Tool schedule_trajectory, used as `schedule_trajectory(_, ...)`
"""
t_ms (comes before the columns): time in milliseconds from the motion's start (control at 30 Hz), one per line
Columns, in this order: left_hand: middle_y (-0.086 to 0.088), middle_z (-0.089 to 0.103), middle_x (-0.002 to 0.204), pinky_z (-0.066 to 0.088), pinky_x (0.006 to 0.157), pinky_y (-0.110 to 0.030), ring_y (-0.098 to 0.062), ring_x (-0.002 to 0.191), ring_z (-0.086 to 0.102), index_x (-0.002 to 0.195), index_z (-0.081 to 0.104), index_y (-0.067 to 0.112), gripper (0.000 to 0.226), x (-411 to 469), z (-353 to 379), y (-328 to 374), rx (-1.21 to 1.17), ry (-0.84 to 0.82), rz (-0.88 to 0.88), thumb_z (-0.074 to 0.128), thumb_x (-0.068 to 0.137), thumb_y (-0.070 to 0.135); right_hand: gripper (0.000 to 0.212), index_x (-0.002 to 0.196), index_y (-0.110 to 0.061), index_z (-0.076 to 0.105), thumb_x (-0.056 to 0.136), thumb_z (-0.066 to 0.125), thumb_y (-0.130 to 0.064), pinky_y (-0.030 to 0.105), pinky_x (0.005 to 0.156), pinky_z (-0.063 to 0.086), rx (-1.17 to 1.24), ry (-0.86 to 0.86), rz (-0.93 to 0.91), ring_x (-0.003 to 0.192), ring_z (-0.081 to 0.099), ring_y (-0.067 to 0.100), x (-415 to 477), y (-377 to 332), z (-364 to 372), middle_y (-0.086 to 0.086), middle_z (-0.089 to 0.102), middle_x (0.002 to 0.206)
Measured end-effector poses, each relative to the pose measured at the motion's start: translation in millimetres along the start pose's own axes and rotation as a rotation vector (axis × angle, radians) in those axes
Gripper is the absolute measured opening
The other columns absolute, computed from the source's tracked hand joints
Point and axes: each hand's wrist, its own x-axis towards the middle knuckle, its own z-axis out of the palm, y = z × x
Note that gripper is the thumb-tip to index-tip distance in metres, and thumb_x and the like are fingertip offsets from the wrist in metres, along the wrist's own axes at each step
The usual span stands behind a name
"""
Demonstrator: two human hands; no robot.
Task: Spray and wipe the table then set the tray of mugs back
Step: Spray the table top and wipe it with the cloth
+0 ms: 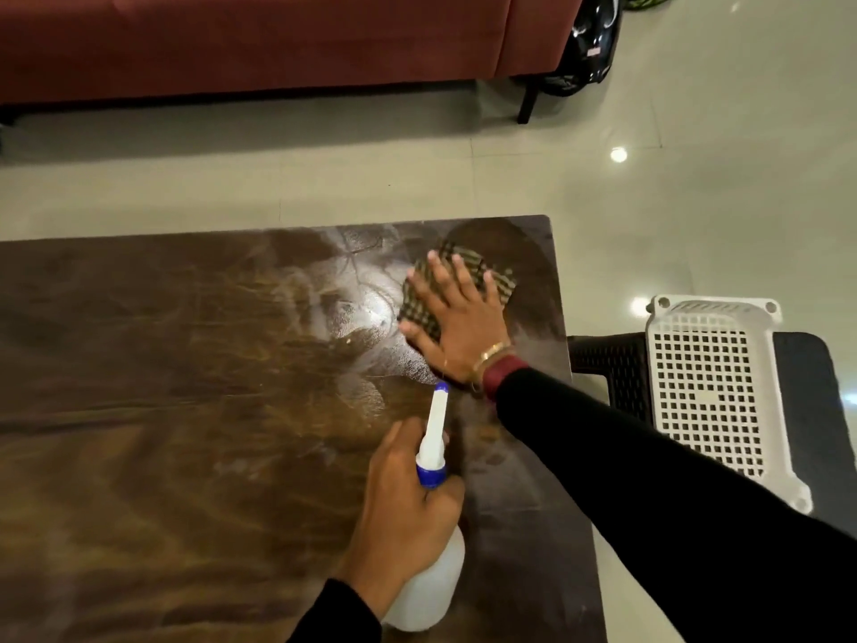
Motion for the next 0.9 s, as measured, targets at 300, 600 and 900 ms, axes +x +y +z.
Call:
schedule_trajectory(300, 0.007, 0.057, 0.088, 0.055, 0.064, -0.040, -0.017, 0.078, 0.059, 0.093, 0.058, 0.024, 0.027, -8.8, -4.1, -2.8, -0.031, -0.028, 0.030, 0.070, 0.070, 0.015, 0.068, 0.162, -0.050, 0.014, 0.099, 0.020, -0.073, 0.080, 0.115, 0.003, 0.112, 0.062, 0.434, 0.162, -0.003, 0.032, 48.5, 77.6, -33.6, -0.004, 0.000, 0.176)
schedule_trajectory(600, 0.005, 0.056, 0.083, 0.052, 0.062, -0.035, -0.019, 0.070, 0.058, 0.091, 0.058, 0.021, 0.028, -64.7, 14.5, -27.3, 0.032, -0.079, -0.045, 0.067, 0.065, 0.018, 0.063, 0.161, -0.053, 0.015, 0.101, 0.020, -0.070, 0.079, 0.117, 0.003, -0.018, -0.037, -0.032, 0.162, 0.003, 0.030, -19.7, 39.1, -3.5, -0.008, 0.003, 0.176)
schedule_trajectory(900, 0.008, 0.060, 0.093, 0.054, 0.075, -0.030, -0.012, 0.084, 0.062, 0.099, 0.057, 0.033, 0.036, -107.0, 32.6, -35.4, 0.061, -0.163, -0.091, 0.064, 0.066, 0.021, 0.062, 0.162, -0.051, 0.007, 0.103, 0.017, -0.066, 0.080, 0.117, 0.004, 0.004, -0.001, 0.174, 0.161, -0.005, 0.036, -2.6, 38.8, -6.7, -0.002, -0.004, 0.176)
